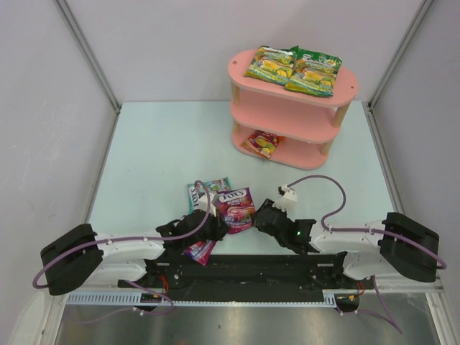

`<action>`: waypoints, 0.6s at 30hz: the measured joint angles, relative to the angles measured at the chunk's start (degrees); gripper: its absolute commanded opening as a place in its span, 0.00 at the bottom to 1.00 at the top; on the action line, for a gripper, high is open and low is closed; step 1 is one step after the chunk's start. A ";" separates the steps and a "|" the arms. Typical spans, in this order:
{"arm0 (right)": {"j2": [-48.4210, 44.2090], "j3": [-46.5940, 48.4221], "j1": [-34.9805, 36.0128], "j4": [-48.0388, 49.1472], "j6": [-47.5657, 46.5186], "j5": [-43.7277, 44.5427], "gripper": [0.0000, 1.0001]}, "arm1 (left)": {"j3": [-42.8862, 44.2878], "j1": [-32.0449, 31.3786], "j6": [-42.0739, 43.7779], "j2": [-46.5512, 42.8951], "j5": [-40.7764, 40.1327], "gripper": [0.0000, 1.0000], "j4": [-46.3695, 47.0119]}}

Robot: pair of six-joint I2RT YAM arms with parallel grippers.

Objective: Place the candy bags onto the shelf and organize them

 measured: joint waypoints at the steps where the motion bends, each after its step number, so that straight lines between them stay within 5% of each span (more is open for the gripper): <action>1: 0.39 0.00 -0.15 0.02 0.00 -0.22 0.37 | -0.22 0.00 -0.52 -0.20 0.48 0.00 0.13; 5: 1.99 -0.22 -0.50 0.39 -0.04 -1.33 0.32 | -1.03 0.00 -2.34 -1.29 2.01 0.01 0.79; 9: 2.12 -0.48 -0.57 1.81 -0.46 -3.02 0.01 | -1.27 -0.09 -3.52 -2.38 3.30 0.00 1.49; 15: 1.90 -0.61 -0.50 5.09 -0.20 -4.87 0.00 | -1.27 -0.22 -4.81 -2.73 4.11 0.00 3.69; 18: 0.07 -0.94 -0.46 4.55 -0.11 -4.81 0.26 | -1.27 -0.24 -4.92 -3.06 4.07 0.00 3.89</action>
